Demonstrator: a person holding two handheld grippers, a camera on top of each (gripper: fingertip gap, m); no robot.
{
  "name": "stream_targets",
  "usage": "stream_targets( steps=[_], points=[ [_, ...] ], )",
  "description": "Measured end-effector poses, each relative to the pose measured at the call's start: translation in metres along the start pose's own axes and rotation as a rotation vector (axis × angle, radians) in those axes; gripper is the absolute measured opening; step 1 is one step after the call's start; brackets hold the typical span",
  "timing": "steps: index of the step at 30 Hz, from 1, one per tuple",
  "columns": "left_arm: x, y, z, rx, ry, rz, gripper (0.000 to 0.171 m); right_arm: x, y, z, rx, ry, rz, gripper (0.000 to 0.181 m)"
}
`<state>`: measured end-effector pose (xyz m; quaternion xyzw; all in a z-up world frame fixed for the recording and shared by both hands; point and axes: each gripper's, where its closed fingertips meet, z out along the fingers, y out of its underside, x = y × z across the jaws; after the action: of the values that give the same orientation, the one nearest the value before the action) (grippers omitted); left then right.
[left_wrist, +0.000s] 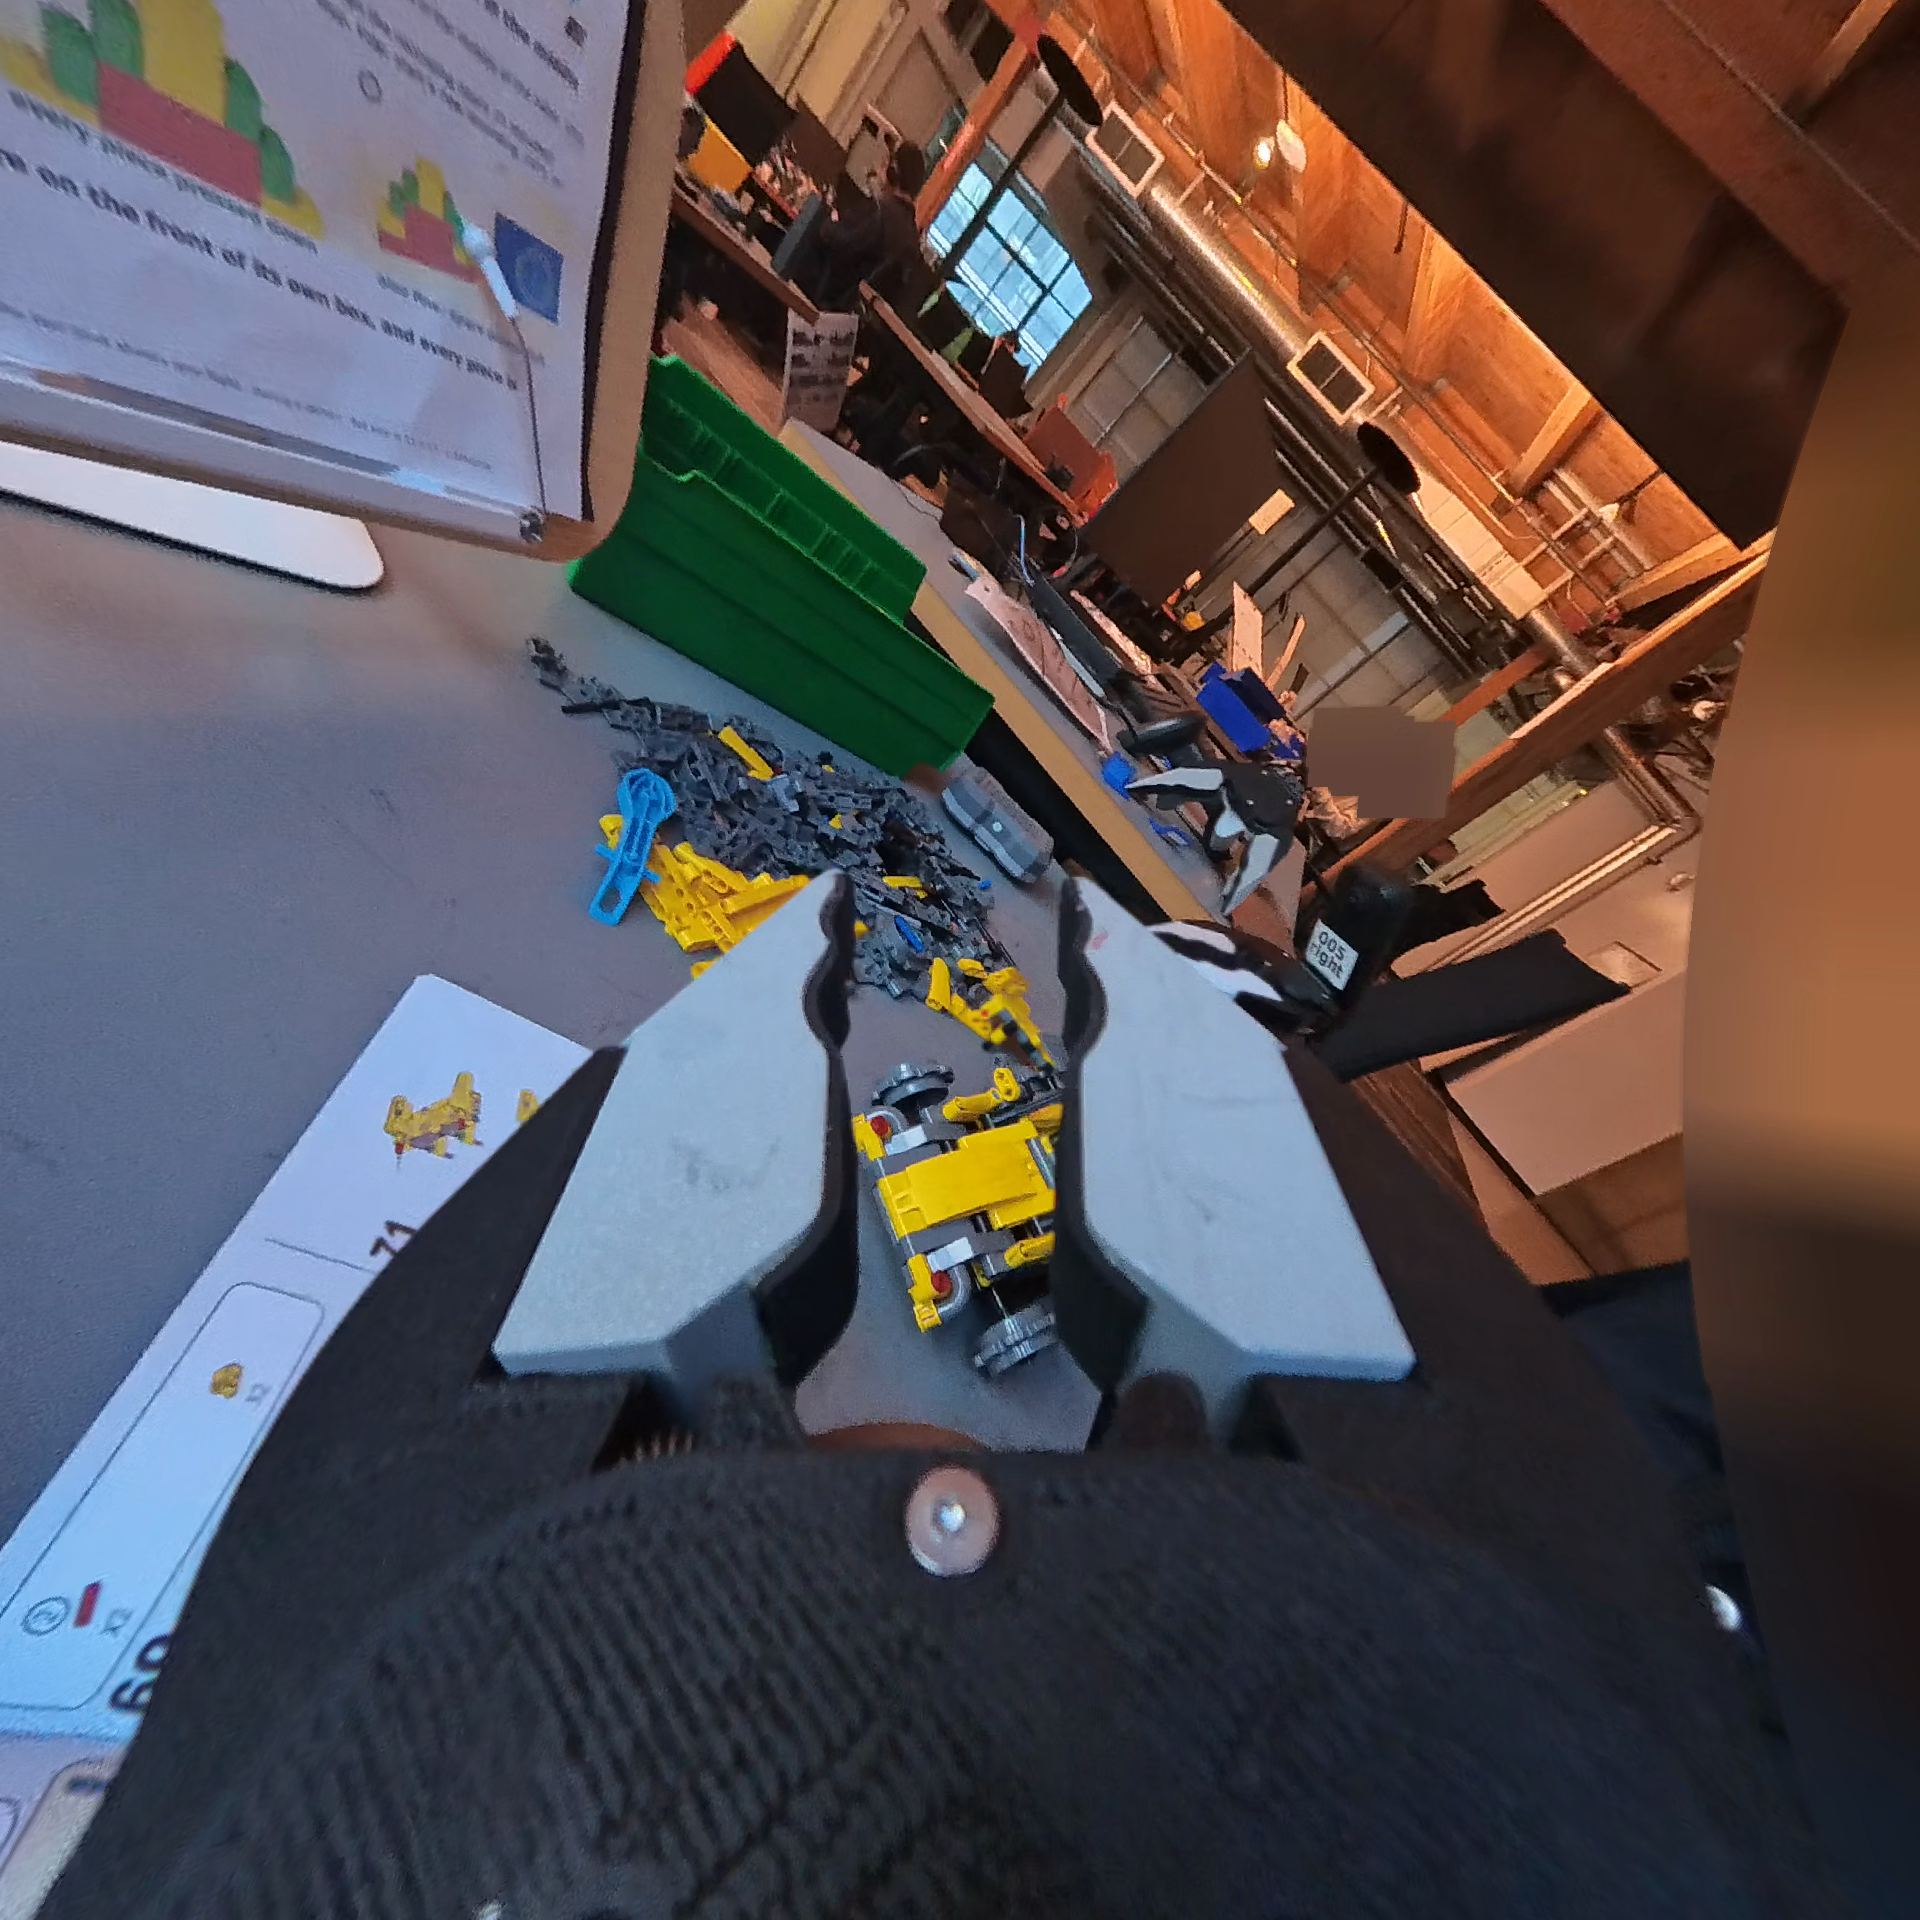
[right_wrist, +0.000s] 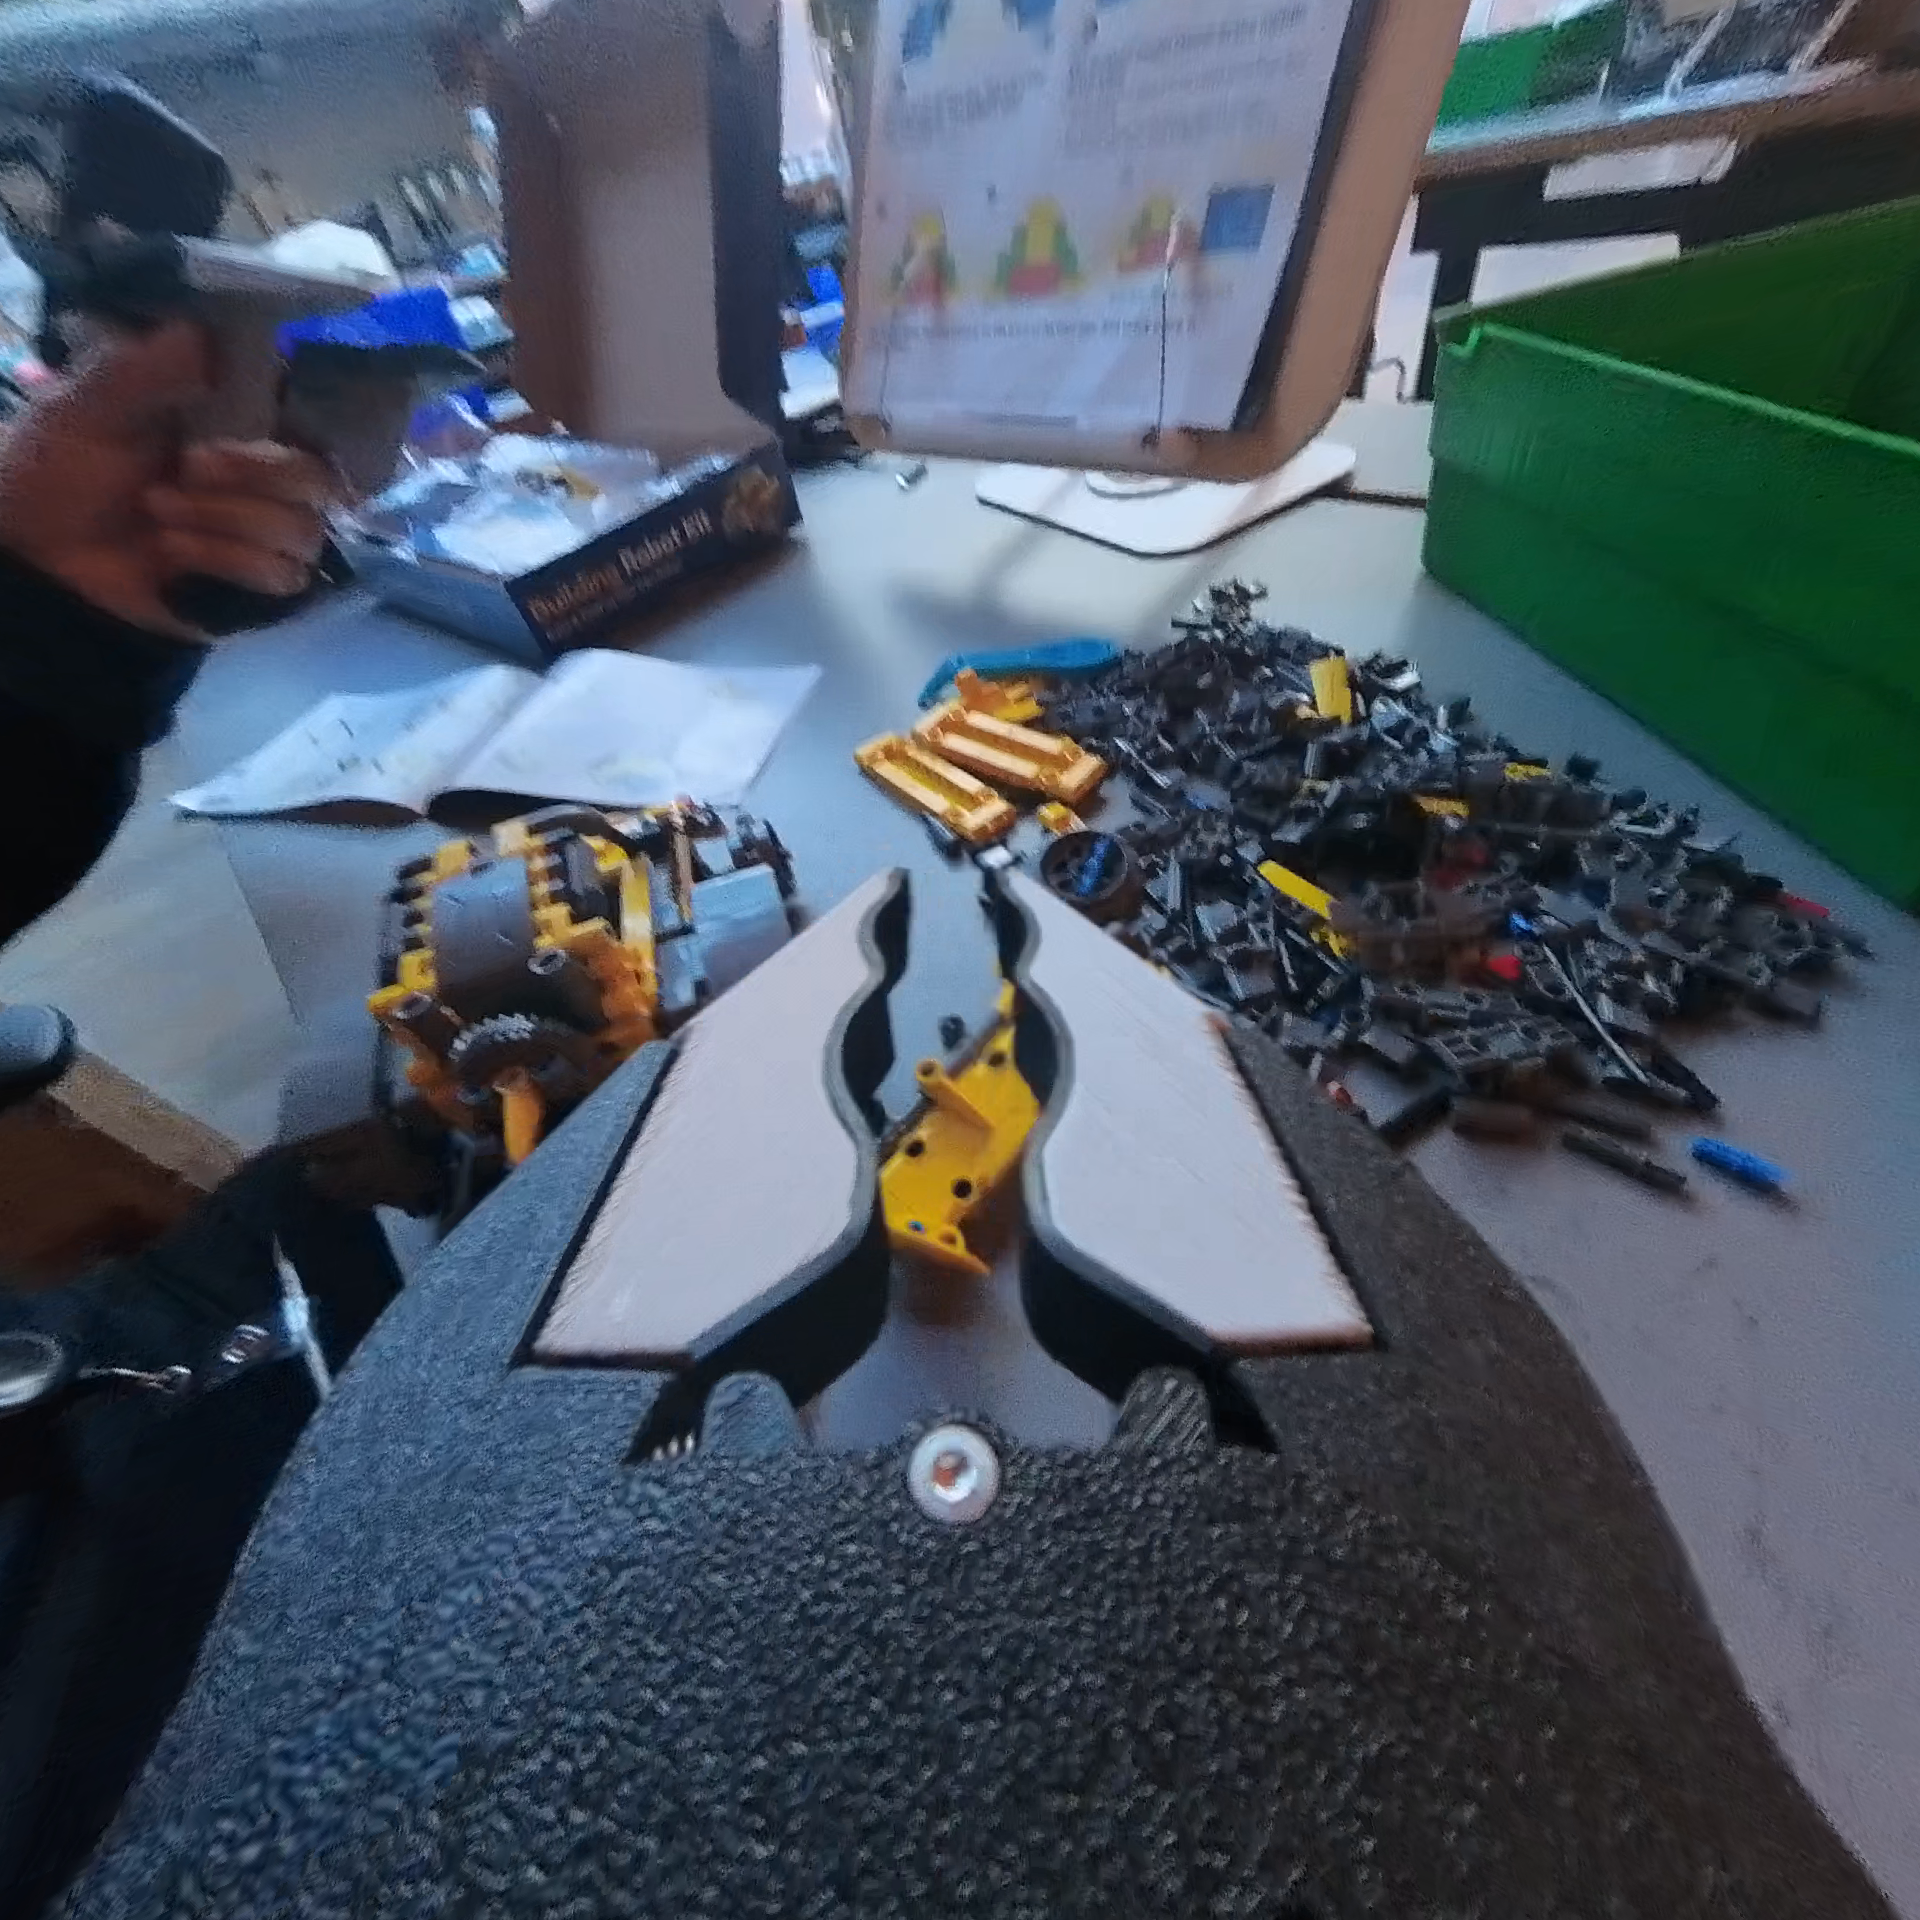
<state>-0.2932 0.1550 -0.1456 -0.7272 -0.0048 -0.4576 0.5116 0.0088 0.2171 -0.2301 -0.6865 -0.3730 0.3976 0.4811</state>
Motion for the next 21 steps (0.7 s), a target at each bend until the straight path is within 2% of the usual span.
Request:
stream_targets(
  steps=[2, 3, 5, 7, 9, 11, 12, 14, 16, 21],
  points=[
    [0.002, 0.001, 0.002, -0.005, 0.006, 0.007, 0.036, 0.007, 0.006, -0.003, -0.058, 0.030, -0.038, 0.023],
    [0.003, 0.001, 0.002, -0.004, 0.007, 0.012, 0.036, 0.006, 0.006, -0.006, -0.076, 0.015, -0.049, 0.025],
    [0.005, -0.002, 0.000, 0.007, 0.017, 0.008, 0.036, 0.006, 0.005, -0.015, -0.097, -0.004, -0.067, 0.042],
    [0.017, -0.009, -0.004, 0.034, 0.070, -0.021, 0.036, -0.003, 0.007, -0.024, -0.122, -0.079, -0.124, 0.048],
    [0.041, -0.018, -0.012, 0.071, 0.180, -0.031, 0.037, -0.008, 0.023, -0.029, -0.210, -0.158, -0.183, 0.069],
    [0.055, -0.021, -0.017, 0.059, 0.233, 0.005, 0.040, -0.005, 0.043, -0.030, -0.329, -0.216, -0.269, 0.076],
    [0.058, -0.019, -0.018, 0.038, 0.233, 0.031, 0.048, 0.001, 0.049, -0.027, -0.374, -0.217, -0.314, 0.079],
    [0.064, -0.004, -0.016, -0.049, 0.240, 0.095, 0.069, 0.004, 0.055, -0.018, -0.446, -0.260, -0.358, 0.085],
    [0.067, 0.020, -0.011, -0.171, 0.248, 0.137, 0.077, 0.001, 0.057, -0.007, -0.505, -0.321, -0.400, 0.088],
    [0.058, 0.048, 0.007, -0.283, 0.172, 0.199, 0.070, 0.012, 0.073, 0.014, -0.668, -0.358, -0.529, 0.097]
  ],
)
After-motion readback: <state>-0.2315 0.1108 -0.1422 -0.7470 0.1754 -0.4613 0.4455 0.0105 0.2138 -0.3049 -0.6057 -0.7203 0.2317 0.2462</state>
